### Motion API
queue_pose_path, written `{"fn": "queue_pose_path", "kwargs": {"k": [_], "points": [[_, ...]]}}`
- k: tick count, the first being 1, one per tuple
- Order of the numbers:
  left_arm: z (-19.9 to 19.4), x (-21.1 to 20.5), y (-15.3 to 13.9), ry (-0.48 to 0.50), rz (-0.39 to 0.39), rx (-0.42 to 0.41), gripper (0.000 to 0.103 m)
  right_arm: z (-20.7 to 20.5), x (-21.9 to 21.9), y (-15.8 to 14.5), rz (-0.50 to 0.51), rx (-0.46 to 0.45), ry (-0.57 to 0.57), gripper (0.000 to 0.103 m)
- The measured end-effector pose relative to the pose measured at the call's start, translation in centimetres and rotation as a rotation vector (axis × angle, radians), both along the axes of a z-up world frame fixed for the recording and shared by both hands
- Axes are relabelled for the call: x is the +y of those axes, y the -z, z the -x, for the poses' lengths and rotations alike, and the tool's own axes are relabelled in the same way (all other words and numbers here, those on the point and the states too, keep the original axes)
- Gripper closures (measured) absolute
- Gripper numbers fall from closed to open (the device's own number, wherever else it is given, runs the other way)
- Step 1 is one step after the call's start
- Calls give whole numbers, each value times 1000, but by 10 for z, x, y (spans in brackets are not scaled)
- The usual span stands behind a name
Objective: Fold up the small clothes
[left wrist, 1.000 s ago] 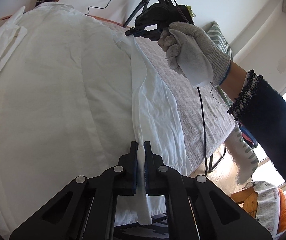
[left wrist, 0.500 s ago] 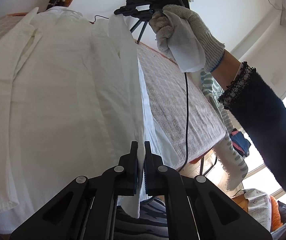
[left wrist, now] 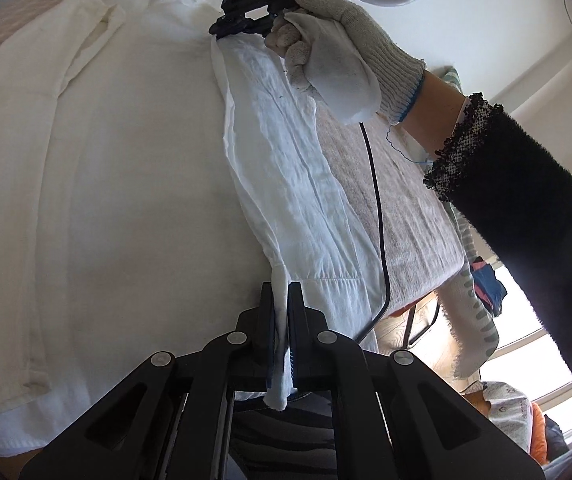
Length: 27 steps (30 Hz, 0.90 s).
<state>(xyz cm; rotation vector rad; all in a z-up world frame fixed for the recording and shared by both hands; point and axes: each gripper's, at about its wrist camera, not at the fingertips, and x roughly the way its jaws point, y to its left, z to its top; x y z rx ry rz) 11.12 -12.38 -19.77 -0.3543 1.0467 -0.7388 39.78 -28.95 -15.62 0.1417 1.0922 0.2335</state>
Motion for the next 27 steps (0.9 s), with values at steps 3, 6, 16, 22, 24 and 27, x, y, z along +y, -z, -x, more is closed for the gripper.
{"fn": "queue_pose_path", "kwargs": {"k": [3, 6, 16, 22, 24, 27], "points": [[4, -2, -4, 17, -29, -14, 95, 28, -29, -34, -40, -68, 15, 74], [6, 6, -9, 14, -27, -25, 91, 67, -61, -69, -76, -130, 23, 64], [37, 34, -45, -34, -82, -182, 85, 224, -118, -86, -149, -135, 28, 64], [43, 17, -51, -1, -121, -216, 85, 301, -114, -15, -210, -17, 30, 64], [47, 2, -52, 32, -152, -248, 79, 317, -114, 2, -234, 1, 39, 64], [57, -22, -53, 88, -192, -302, 58, 332, -117, 12, -265, 2, 69, 64]]}}
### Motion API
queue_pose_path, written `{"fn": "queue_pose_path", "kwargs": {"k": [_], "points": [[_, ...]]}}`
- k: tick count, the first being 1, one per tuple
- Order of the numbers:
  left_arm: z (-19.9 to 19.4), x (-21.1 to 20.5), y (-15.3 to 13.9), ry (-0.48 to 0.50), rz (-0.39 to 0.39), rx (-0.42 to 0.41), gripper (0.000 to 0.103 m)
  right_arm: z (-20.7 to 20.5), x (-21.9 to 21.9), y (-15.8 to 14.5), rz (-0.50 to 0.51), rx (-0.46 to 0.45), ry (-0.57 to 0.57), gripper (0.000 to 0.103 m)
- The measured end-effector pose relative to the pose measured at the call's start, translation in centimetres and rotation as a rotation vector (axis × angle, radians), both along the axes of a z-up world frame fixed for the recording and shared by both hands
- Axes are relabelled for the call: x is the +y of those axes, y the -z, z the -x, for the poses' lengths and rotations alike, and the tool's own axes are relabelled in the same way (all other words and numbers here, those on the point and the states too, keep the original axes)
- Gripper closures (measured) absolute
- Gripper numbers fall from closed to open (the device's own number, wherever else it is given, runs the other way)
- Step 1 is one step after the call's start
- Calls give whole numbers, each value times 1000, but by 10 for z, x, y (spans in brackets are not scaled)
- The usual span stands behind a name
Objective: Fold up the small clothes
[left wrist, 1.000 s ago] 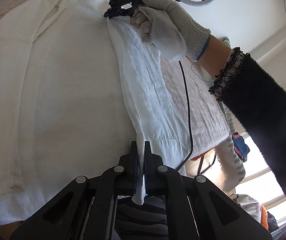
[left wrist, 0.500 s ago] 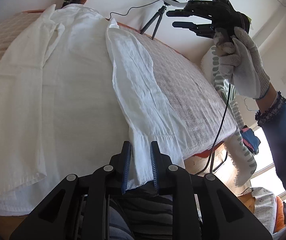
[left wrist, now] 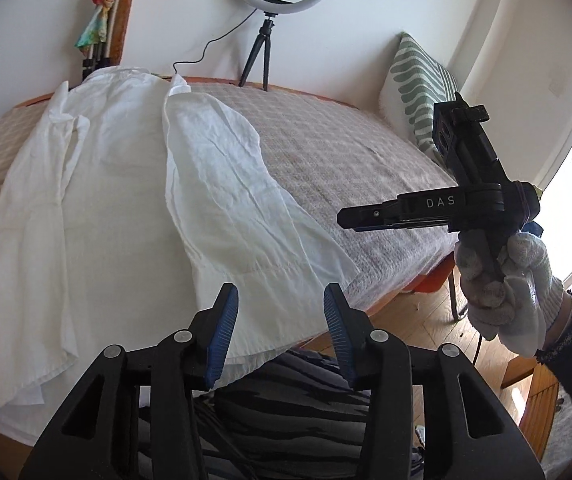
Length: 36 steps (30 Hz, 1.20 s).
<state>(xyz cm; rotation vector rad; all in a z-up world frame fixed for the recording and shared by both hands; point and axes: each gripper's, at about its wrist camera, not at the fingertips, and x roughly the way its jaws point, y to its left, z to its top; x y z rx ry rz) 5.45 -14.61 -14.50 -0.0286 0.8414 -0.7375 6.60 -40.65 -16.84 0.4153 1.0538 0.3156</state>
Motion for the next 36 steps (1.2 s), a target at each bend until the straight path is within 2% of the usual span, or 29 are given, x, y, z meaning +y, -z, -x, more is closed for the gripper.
{"fn": "queue_pose_path", "kwargs": {"k": [2, 4, 5, 6, 11, 14, 16, 18, 20, 21, 22, 25, 30, 33, 36], "points": [[5, -23, 2, 48, -48, -40, 55, 7, -5, -2, -6, -12, 19, 64], [9, -47, 7, 79, -110, -80, 50, 13, -13, -9, -14, -37, 43, 56], [11, -58, 10, 99, -135, -93, 50, 16, -17, -13, -14, -51, 62, 45], [12, -68, 13, 114, -158, -104, 50, 17, -23, -17, -19, -66, 80, 39], [14, -108, 34, 141, -257, -127, 49, 16, -47, -31, -32, -103, 140, 38], [10, -121, 44, 120, -319, -147, 49, 14, -57, -32, -49, -106, 155, 38], [9, -121, 45, 102, -330, -161, 49, 14, -62, -32, -56, -108, 160, 38], [5, -118, 45, 96, -300, -144, 50, 11, -65, -30, -59, -109, 164, 38], [-1, -113, 42, 84, -261, -126, 69, 6, -67, -29, -70, -108, 172, 38], [-7, -108, 42, 67, -244, -106, 92, 3, -68, -28, -77, -108, 176, 38], [-13, -102, 41, 51, -215, -76, 97, 0, -69, -27, -82, -108, 180, 38], [-24, -77, 38, -2, -82, 29, 99, -12, -67, -27, -97, -111, 174, 38], [-18, -51, 23, -48, 39, 51, 100, -42, -52, -24, -108, -108, 130, 38], [-14, -49, 18, -52, 69, 50, 100, -70, -41, -17, -122, -98, 113, 38], [-13, -51, 16, -48, 55, 19, 101, -103, -31, -11, -133, -82, 115, 38]]}}
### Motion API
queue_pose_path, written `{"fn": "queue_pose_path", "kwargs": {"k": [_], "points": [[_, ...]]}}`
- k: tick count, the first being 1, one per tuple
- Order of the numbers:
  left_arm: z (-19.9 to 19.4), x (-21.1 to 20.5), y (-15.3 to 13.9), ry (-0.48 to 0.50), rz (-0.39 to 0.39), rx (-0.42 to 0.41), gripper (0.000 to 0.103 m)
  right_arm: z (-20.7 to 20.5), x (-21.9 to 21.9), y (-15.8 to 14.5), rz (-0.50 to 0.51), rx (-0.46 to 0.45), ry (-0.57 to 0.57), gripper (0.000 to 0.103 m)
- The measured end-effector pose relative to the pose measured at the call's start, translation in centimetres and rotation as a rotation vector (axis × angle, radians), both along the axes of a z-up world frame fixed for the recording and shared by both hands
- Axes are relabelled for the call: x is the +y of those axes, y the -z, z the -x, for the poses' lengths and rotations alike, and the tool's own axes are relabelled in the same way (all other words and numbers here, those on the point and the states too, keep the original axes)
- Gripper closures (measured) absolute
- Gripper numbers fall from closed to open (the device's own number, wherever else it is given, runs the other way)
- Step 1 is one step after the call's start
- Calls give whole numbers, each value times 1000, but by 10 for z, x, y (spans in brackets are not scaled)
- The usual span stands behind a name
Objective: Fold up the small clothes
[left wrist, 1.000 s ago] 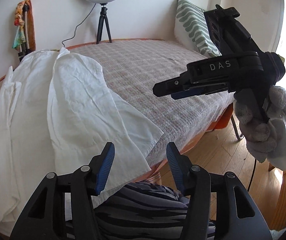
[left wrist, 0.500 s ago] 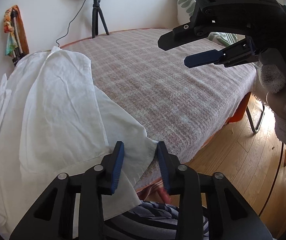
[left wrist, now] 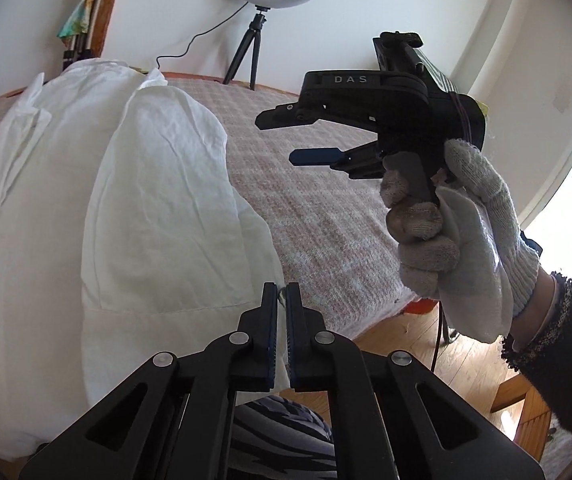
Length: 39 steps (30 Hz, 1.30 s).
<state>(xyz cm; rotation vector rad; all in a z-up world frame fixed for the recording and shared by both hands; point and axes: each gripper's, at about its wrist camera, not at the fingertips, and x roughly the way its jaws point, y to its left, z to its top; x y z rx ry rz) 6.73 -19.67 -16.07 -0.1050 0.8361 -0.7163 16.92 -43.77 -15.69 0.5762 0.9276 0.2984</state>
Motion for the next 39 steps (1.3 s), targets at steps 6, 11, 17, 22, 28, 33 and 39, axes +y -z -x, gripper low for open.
{"fn": "queue_pose_path", "kwargs": {"k": [6, 11, 17, 22, 28, 33, 39], "points": [[5, -4, 3, 32, -39, -36, 101, -33, 9, 6, 2, 30, -2, 38], [16, -18, 0, 61, -100, -99, 101, -39, 6, 4, 22, 26, -7, 35], [19, -56, 13, 83, -230, -133, 51, -38, -10, 2, 25, 28, 11, 34], [18, -79, 27, 73, -334, -171, 51, -35, -23, -3, 3, 20, 25, 34], [0, -54, 24, 20, -219, -80, 97, -43, -24, -3, -7, 12, 25, 34], [-2, -19, 3, -61, -56, -22, 98, -63, -9, 7, -25, 26, 16, 34], [-2, 3, -6, -105, 26, 4, 98, -90, 15, 22, -40, 53, 9, 34]]}}
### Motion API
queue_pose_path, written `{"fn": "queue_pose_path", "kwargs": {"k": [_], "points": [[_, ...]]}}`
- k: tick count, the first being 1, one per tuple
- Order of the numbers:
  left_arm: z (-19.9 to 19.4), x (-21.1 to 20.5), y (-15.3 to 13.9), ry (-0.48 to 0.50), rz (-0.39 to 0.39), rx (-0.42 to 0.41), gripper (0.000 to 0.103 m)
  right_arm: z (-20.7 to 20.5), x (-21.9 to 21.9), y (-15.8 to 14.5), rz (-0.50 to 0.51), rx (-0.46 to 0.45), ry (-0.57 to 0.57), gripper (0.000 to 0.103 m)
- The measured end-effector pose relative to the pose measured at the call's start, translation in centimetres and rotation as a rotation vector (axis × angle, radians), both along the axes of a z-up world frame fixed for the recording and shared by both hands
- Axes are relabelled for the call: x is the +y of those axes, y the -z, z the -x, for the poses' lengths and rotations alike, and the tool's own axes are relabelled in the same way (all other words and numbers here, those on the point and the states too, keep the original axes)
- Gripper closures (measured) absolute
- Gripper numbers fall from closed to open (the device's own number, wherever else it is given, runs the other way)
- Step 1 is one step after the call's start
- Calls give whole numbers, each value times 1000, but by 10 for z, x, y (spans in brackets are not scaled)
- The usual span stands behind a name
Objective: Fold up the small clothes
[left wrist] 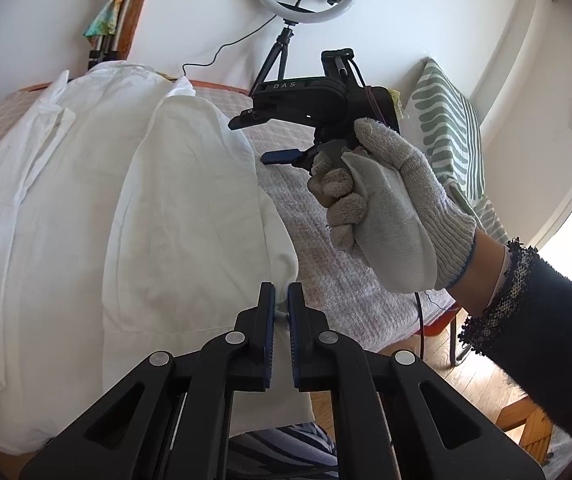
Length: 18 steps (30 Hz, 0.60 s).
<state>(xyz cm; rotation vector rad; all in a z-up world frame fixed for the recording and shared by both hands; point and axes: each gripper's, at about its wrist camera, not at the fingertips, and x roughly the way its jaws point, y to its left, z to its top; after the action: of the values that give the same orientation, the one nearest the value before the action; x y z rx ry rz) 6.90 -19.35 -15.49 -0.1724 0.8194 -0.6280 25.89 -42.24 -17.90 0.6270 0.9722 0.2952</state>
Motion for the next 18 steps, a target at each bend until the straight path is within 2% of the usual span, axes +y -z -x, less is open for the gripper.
{"fn": "queue_pose_path", "kwargs": {"k": [4, 5, 6, 8, 12, 15, 18], "points": [[-3, 4, -1, -3, 32, 11, 98, -14, 19, -2, -45, -6, -38, 38], [-4, 5, -2, -4, 38, 10, 98, -16, 25, -3, -34, -4, -51, 47], [-5, 8, -2, -7, 44, 9, 98, -19, 31, -4, -21, 7, -65, 68], [-3, 15, -3, -18, 68, 12, 98, -23, 39, -6, 1, 33, -67, 95], [-1, 33, -6, -48, 137, 30, 98, -22, 54, -26, 34, 9, -74, 96], [2, 48, -7, -73, 184, 39, 98, -23, 72, -43, 127, -6, -91, 97], [3, 65, -6, -97, 226, 55, 98, -23, 102, -58, 271, -36, -131, 97]]}}
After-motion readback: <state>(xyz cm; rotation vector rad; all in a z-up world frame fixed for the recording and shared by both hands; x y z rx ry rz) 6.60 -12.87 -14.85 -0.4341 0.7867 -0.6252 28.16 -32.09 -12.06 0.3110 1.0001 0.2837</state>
